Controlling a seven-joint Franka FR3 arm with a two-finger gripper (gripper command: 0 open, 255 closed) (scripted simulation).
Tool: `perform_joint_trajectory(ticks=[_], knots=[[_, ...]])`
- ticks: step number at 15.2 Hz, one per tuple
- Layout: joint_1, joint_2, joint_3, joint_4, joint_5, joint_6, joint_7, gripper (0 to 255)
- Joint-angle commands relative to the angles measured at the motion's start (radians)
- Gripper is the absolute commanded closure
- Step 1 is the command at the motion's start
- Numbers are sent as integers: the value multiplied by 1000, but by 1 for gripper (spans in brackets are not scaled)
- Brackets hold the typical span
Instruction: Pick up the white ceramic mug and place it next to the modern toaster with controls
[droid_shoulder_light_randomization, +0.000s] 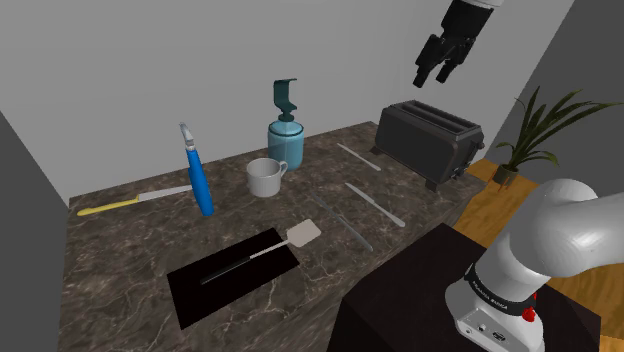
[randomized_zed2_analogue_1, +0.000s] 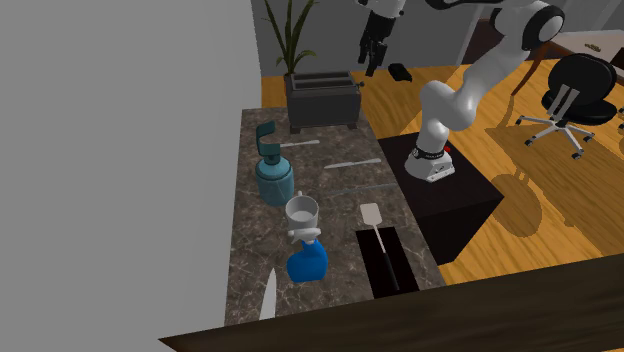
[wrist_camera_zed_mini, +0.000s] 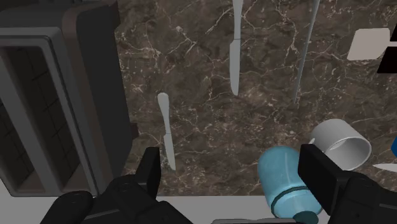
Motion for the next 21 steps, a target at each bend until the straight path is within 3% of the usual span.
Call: perform_joint_trajectory(ticks=[1,11,21], knots=[[0,0,0,0,0,0,0,0],[39,232,149,-7,56,196,174,0],[60,548,284,109,41,351,354,0]])
